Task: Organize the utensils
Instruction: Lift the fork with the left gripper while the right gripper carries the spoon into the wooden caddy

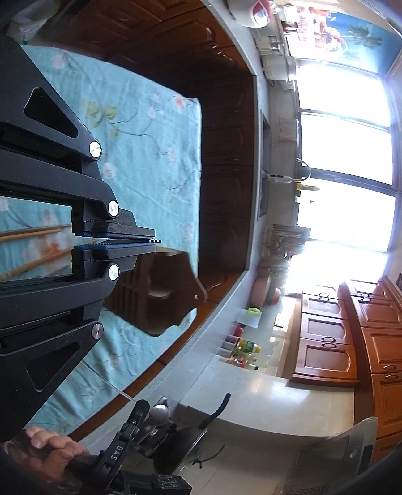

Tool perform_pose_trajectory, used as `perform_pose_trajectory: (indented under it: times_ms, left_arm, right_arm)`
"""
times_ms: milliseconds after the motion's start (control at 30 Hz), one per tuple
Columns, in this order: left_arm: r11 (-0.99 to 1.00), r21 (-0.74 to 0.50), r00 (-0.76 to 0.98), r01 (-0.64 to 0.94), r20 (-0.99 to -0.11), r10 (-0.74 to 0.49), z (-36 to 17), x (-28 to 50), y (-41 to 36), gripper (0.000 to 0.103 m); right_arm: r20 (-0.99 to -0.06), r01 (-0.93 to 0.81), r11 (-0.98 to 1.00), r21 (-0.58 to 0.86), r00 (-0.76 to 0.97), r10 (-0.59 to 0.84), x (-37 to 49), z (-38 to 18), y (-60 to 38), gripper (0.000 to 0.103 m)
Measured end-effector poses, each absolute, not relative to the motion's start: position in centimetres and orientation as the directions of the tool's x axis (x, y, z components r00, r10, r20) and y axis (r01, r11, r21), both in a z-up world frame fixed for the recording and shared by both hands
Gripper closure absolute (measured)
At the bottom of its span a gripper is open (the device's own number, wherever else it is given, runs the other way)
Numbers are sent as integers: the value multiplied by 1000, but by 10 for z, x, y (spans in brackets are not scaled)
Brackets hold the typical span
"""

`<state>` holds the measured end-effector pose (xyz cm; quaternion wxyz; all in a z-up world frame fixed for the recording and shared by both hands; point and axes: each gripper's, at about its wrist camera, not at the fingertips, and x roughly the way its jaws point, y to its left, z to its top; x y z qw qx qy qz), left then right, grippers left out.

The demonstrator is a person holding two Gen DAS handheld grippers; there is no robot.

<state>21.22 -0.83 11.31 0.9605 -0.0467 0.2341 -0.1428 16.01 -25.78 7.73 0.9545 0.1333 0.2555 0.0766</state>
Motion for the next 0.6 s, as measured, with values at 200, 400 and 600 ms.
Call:
perform_pose_trajectory:
  times_ms: [200, 400, 600]
  left_arm:
    - [968, -128, 891, 217, -380, -250, 144, 246, -14, 102]
    - [983, -91, 933, 159, -312, -180, 169, 286, -24, 102]
    - [990, -52, 943, 130, -301, -140, 159, 328, -44, 101]
  right_arm:
    - [-399, -82, 964, 252, 899, 181, 185, 106, -258, 101]
    - [-332, -79, 974, 212, 932, 148, 220, 135, -257, 101]
    - [-316, -81, 983, 164, 940, 130, 258, 135, -249, 101]
